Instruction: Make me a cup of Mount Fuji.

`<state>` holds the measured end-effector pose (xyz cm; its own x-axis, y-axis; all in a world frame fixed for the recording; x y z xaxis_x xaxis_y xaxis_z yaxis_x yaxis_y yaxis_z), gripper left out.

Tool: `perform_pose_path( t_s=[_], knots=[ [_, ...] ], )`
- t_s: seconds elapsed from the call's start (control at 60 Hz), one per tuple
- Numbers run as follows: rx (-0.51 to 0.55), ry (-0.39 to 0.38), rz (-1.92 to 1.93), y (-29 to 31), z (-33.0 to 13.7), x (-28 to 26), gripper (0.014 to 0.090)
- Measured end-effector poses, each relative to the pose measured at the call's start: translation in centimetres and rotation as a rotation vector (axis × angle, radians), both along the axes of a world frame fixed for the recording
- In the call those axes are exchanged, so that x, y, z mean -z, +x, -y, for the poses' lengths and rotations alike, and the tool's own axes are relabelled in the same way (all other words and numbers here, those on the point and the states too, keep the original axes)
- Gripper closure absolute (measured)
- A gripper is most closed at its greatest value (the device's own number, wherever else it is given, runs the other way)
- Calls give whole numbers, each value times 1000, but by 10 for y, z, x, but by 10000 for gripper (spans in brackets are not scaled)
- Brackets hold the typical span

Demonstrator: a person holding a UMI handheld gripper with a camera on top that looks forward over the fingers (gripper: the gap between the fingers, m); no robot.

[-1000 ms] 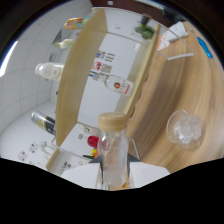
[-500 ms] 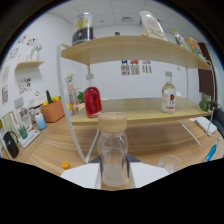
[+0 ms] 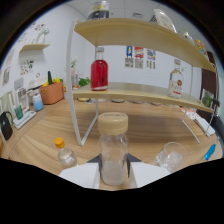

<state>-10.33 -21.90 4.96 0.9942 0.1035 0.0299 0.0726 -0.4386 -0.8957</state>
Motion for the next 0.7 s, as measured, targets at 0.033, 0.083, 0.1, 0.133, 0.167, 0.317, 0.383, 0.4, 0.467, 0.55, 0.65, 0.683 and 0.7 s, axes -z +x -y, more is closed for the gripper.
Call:
perform_pose_path(
  t_s=[0.033, 0.083, 0.1, 0.133, 0.167, 0.317, 0.383, 0.4, 0.467, 0.55, 0.65, 0.683, 0.7],
  knots=[
    [0, 1, 2, 1, 3, 0, 640],
    [0, 2, 5, 1, 6, 0, 633],
    [2, 2, 6, 2, 7, 0, 632],
    [4, 3, 6, 2, 9, 1, 629],
    [8, -5, 7, 3, 11, 3, 619],
    [41, -61, -14, 9, 21, 6, 312],
    [55, -49, -31, 11, 26, -6, 208],
    [56, -45, -36, 12, 28, -11, 207],
    [66, -22, -41, 16, 35, -33, 254],
    [60, 10, -47, 17, 48, -64, 191],
    [53, 44, -40, 24, 69, -94, 180],
    [52, 48, -37, 28, 76, -100, 181],
    [55, 49, -35, 32, 79, -102, 180]
  ],
)
